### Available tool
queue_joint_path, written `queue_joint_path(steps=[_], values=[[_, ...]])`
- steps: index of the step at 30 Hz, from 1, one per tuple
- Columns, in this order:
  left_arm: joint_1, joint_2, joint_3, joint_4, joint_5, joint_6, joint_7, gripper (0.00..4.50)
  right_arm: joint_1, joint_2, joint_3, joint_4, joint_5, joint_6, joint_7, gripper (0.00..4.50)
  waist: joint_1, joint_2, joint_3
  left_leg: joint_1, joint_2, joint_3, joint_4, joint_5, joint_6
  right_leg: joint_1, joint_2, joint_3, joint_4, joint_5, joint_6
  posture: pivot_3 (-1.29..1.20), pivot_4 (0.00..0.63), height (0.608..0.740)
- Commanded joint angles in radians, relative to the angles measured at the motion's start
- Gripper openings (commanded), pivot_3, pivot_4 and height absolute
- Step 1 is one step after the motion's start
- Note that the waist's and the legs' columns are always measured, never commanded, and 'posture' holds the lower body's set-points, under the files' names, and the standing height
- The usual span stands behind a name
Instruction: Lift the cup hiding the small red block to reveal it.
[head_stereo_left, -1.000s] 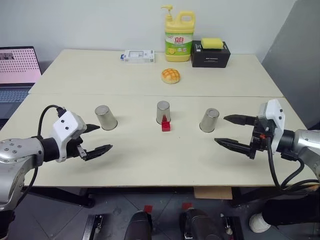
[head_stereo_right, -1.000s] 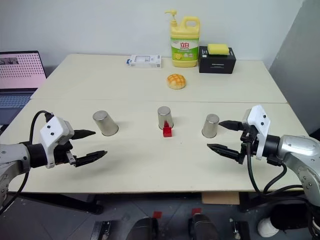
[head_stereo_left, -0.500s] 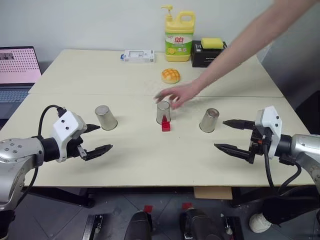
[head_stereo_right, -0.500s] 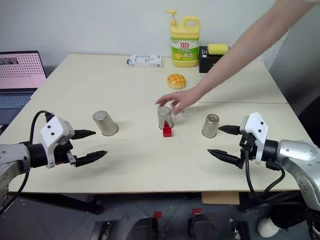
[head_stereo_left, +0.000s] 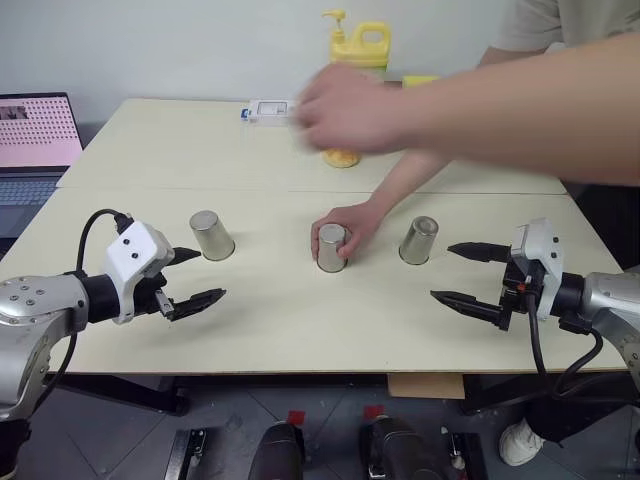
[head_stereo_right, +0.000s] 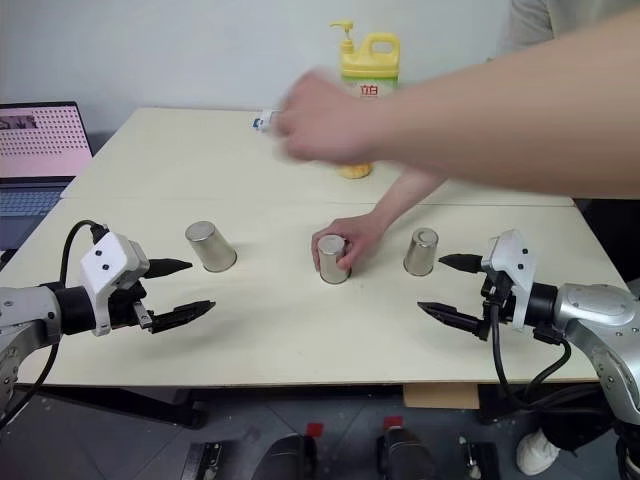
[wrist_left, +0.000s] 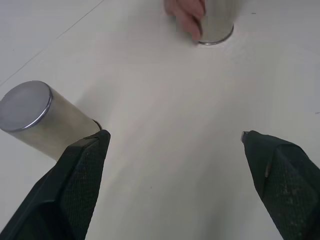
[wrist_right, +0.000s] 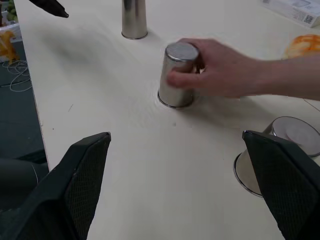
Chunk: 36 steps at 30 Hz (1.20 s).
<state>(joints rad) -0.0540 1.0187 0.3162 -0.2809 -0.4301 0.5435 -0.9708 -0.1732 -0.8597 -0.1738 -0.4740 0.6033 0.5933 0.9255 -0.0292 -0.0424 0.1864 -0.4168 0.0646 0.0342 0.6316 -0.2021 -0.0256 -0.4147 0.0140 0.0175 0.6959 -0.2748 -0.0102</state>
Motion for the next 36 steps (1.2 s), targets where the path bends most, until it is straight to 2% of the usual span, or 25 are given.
queue_joint_path(steps=[1,22,26,31,36], values=[[-0.02,0.012,0.008,-0.014,0.006,-0.007,0.001,4.5,-0.006,-0.008,-0.013,-0.014,0.0,-0.016,0.006,4.48,0.0,0.0,0.0,0.0,0.0,0.0,0.0,0.0,0.0,0.0,0.0,0.0,0.0,0.0,0.0,0.0,0.15,0.74],[-0.055,-0.022,-0.001,0.009,-0.02,0.018,0.022,4.5,-0.044,0.009,0.015,-0.048,0.032,0.023,-0.016,4.48,0.0,0.0,0.0,0.0,0.0,0.0,0.0,0.0,0.0,0.0,0.0,0.0,0.0,0.0,0.0,0.0,0.15,0.74],[-0.121,-0.052,0.011,0.08,-0.045,0.063,0.058,4.5,-0.087,0.035,0.05,-0.077,0.066,0.054,-0.027,4.48,0.0,0.0,0.0,0.0,0.0,0.0,0.0,0.0,0.0,0.0,0.0,0.0,0.0,0.0,0.0,0.0,0.15,0.74],[-0.211,-0.072,-0.04,0.209,0.037,0.035,0.133,4.5,-0.203,0.092,0.128,-0.095,0.135,0.158,-0.068,4.48,-0.002,0.0,0.0,0.0,-0.001,0.0,0.0,0.0,0.0,0.0,0.001,-0.001,0.0,0.0,0.0,0.0,0.15,0.74],[-0.327,-0.12,-0.103,0.346,0.114,0.017,0.22,4.5,-0.293,0.122,0.199,-0.079,0.124,0.203,-0.087,4.48,0.001,0.0,0.0,-0.001,0.0,-0.001,0.0,0.0,0.0,0.0,0.001,-0.001,0.0,0.0,0.0,0.0,0.15,0.74]])
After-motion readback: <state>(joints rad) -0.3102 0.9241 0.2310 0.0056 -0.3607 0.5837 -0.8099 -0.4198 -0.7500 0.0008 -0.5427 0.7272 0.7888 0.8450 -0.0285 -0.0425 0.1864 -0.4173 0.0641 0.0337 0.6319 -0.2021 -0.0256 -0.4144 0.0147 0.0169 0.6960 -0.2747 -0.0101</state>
